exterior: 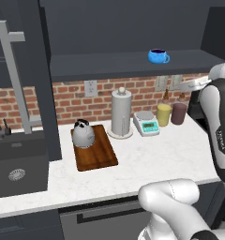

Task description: Pick the kettle from the counter and place it on the tray. Then pick the mug from the cabinet and place it on the tray. Then close the cabinet doors.

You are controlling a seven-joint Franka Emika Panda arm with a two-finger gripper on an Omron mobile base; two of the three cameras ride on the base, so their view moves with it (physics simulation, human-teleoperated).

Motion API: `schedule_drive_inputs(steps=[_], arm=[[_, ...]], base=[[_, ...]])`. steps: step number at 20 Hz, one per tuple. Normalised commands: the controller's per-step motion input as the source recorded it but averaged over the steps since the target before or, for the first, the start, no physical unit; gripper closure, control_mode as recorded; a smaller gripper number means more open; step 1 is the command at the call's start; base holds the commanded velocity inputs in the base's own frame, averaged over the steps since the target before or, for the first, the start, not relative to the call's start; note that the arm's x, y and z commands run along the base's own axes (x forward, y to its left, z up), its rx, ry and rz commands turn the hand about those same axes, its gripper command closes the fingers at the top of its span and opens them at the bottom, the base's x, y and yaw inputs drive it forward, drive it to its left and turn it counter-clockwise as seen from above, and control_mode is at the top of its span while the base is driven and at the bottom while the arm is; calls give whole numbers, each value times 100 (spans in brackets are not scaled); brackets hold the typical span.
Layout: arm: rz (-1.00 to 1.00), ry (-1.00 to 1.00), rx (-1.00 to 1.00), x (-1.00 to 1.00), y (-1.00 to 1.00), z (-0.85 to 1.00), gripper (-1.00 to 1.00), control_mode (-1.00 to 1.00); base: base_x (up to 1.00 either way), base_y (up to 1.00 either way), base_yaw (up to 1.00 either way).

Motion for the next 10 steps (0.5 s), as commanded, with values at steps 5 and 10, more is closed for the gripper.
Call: schedule_drive_inputs(steps=[5,10], arm=[[0,0,-2,25,-14,23,-100,-100],[0,8,0,33,-9,32,-100,-100]], base=[[0,0,0],[0,0,0]])
